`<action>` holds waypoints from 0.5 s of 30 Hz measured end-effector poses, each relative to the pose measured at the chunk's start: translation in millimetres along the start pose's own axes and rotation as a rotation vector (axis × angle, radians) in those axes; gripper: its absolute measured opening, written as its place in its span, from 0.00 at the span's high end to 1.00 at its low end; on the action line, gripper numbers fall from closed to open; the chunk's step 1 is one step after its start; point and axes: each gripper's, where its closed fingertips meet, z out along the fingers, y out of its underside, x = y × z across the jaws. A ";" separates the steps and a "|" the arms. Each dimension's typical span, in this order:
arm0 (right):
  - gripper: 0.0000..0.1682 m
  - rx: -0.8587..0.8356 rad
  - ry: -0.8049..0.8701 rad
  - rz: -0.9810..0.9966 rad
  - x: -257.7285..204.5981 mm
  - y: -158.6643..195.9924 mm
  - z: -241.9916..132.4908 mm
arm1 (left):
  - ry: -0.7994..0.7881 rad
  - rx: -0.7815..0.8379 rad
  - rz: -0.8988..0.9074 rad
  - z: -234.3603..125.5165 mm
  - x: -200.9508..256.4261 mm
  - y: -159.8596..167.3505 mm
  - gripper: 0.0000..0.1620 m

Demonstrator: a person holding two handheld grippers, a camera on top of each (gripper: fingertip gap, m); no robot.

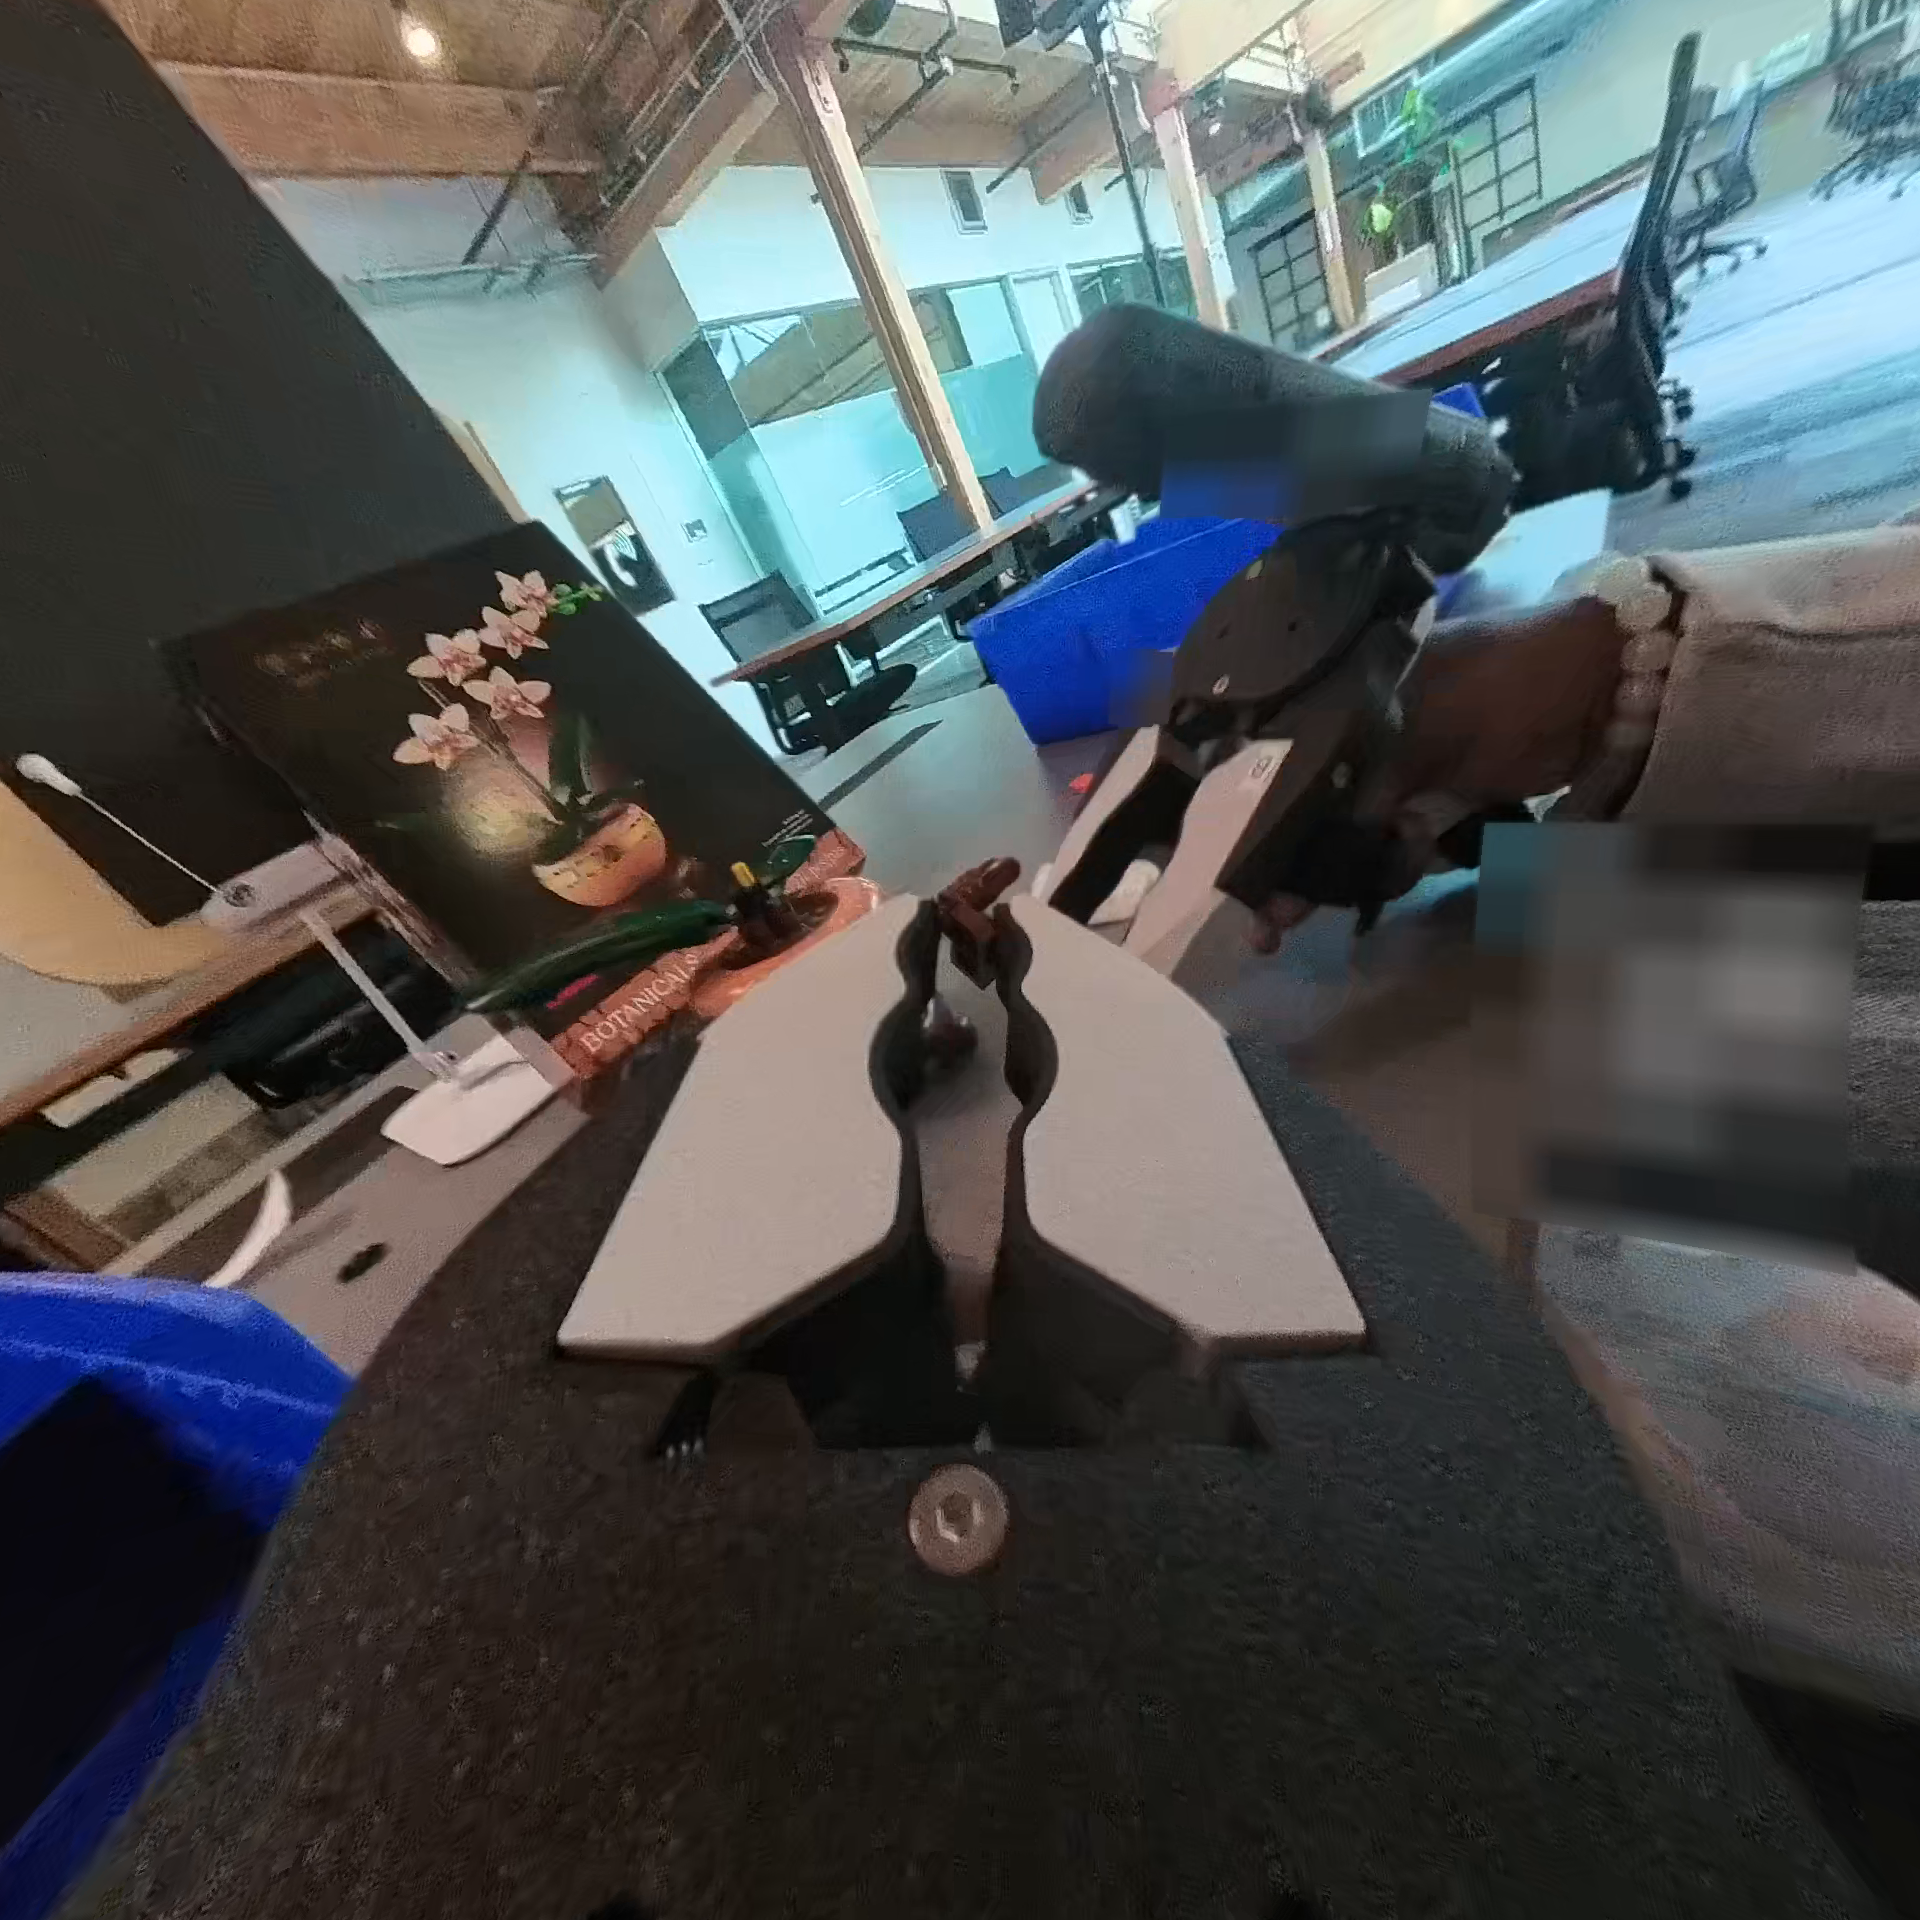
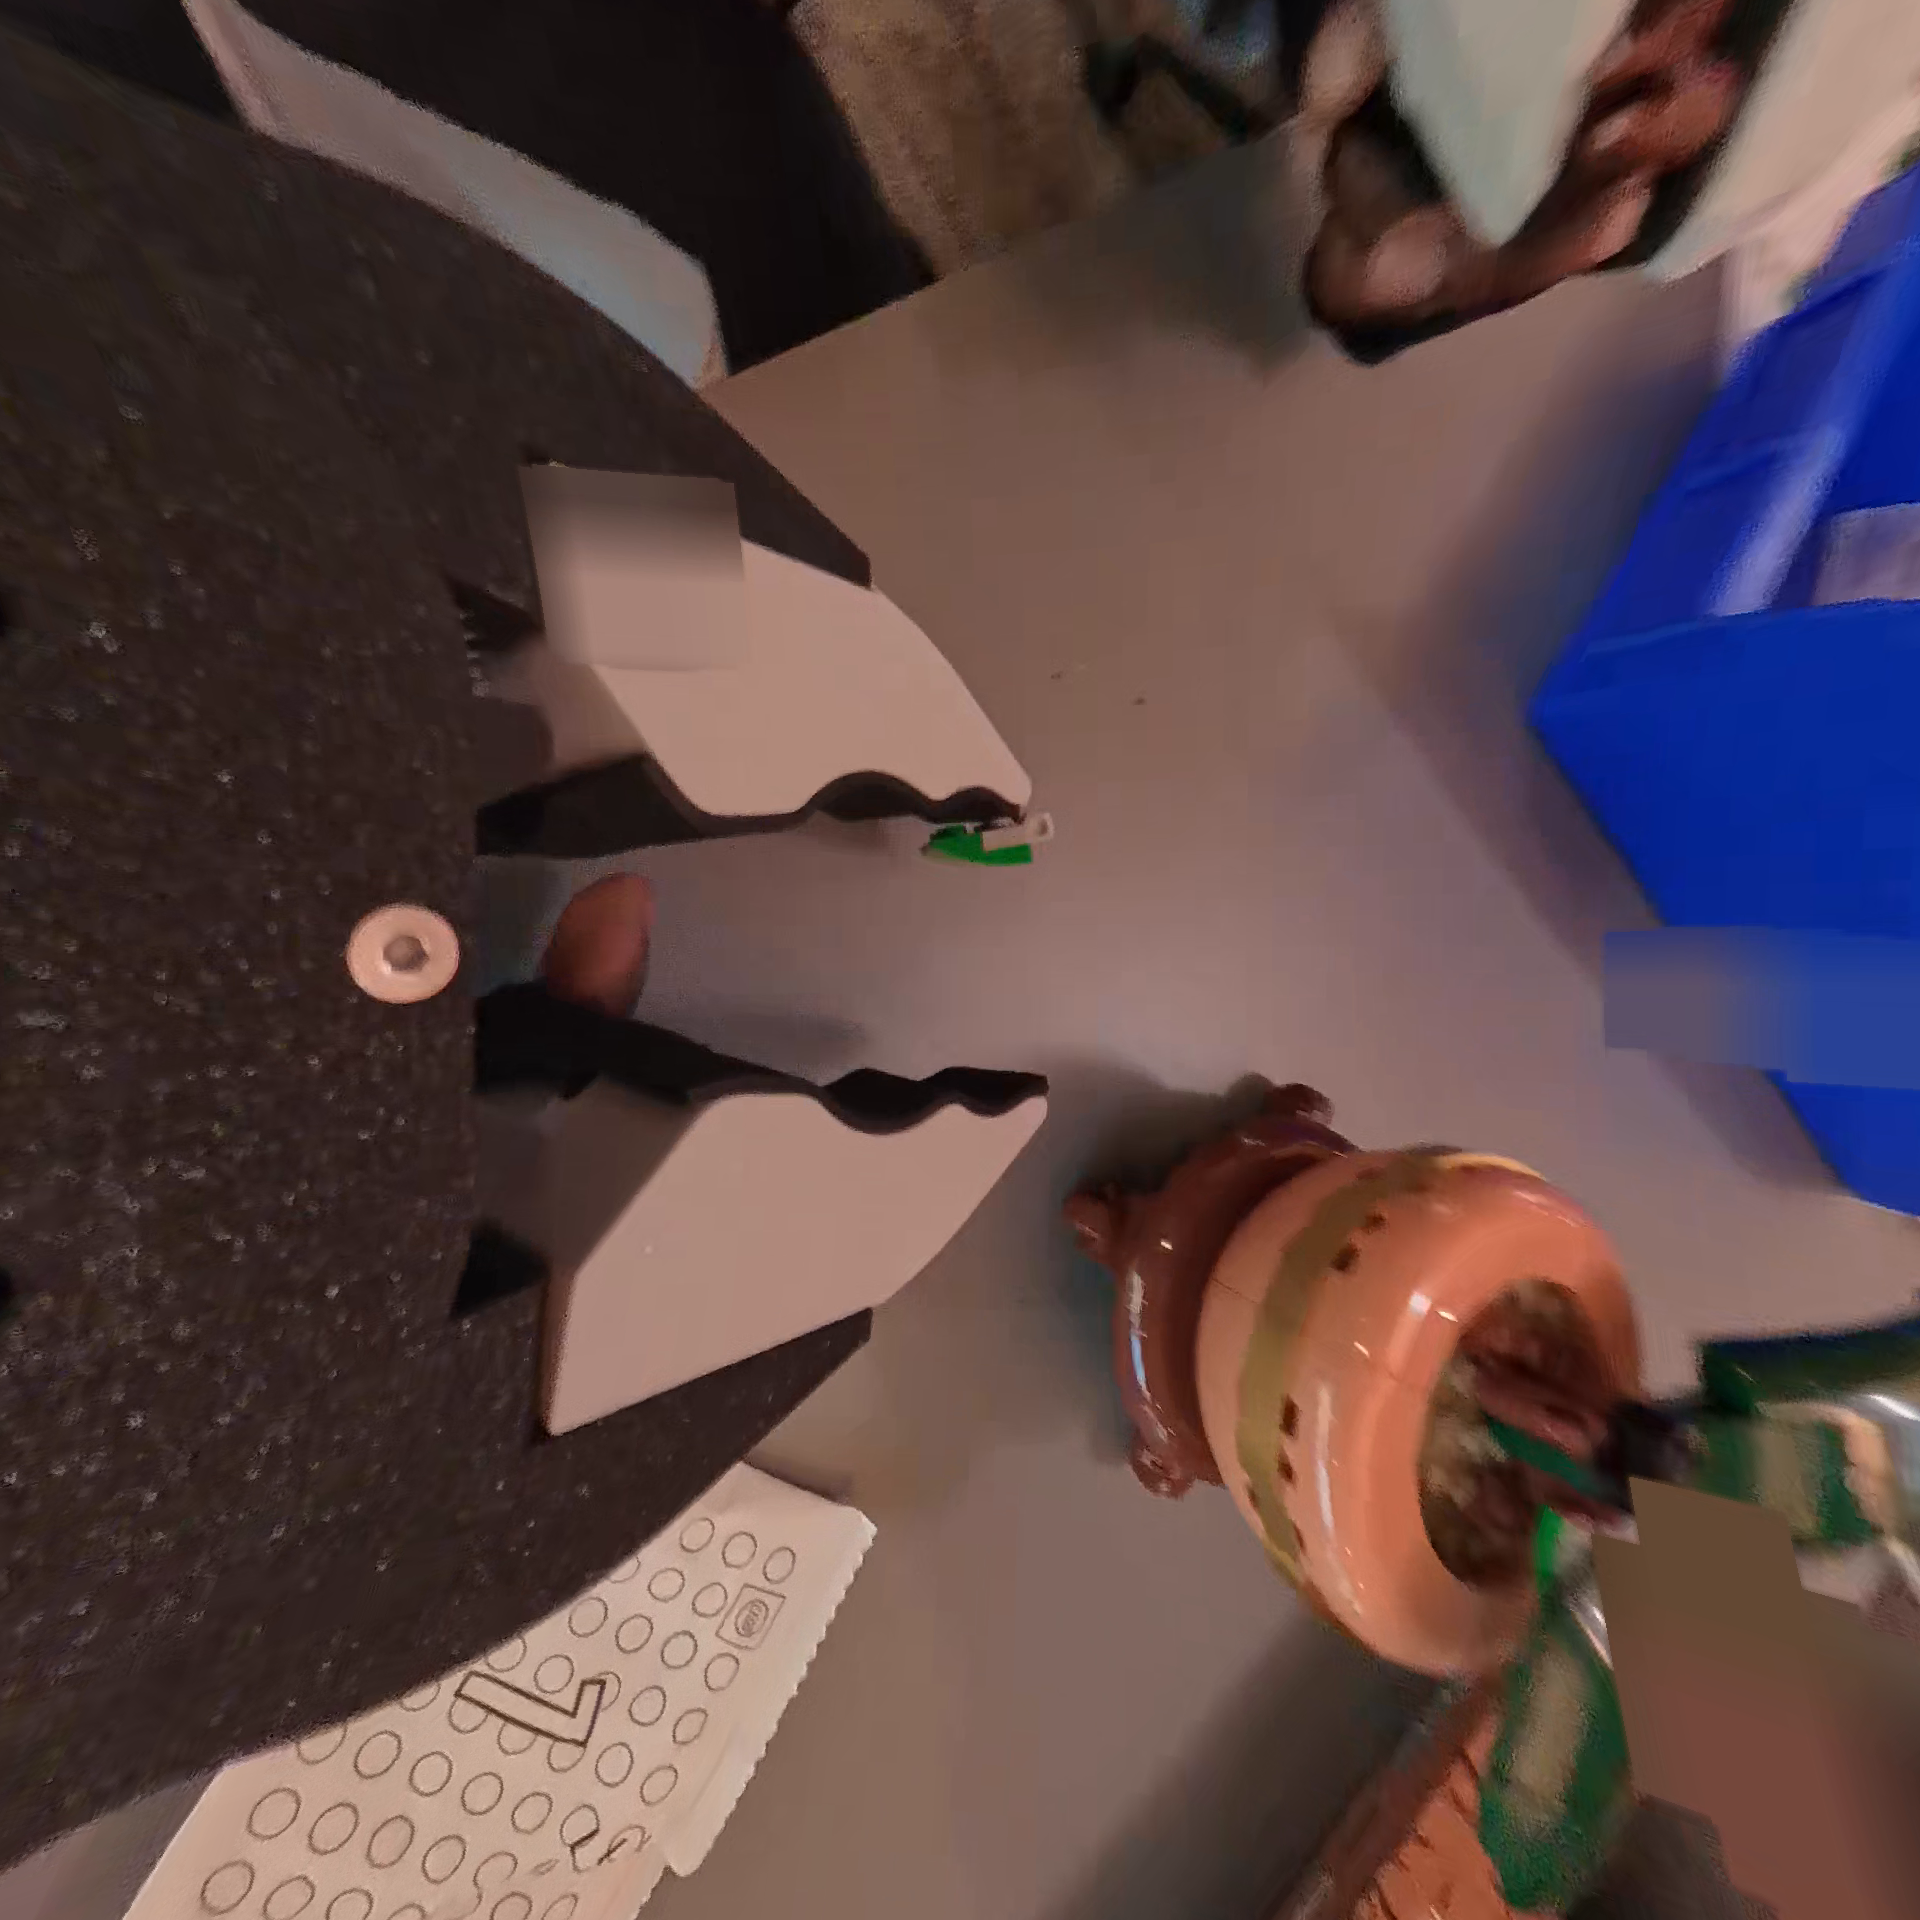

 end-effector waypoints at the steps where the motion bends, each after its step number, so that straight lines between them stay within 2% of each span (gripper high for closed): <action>1: 0.75 0.056 -0.010 0.024 0.4 -7.8 -3.7 | -0.014 0.001 0.054 -0.3 0.0 -0.5 0.94; 3: 0.83 0.144 -0.070 0.065 -3.2 -19.7 -11.0 | -0.027 0.001 0.134 0.1 2.3 -0.6 0.94; 5: 0.95 0.189 -0.103 0.096 -3.7 -26.6 -16.1 | -0.025 -0.007 0.163 1.0 4.7 1.7 0.94; 7: 0.95 0.133 -0.065 0.023 0.4 -18.6 -14.1 | -0.037 -0.005 0.188 0.6 3.7 1.8 0.94; 8: 0.94 0.085 -0.035 -0.022 3.2 -11.2 -11.5 | -0.041 -0.011 0.200 0.5 3.0 2.5 0.94; 9: 0.84 0.050 -0.024 -0.047 3.9 -5.3 -8.2 | -0.045 -0.019 0.210 0.5 2.1 3.2 0.94; 12: 0.68 -0.040 -0.045 -0.042 1.1 9.1 1.5 | -0.060 -0.044 0.275 0.9 1.0 6.4 0.94; 15: 0.65 -0.016 0.004 -0.093 4.9 5.8 1.7 | -0.067 -0.067 0.343 1.9 2.3 9.3 0.94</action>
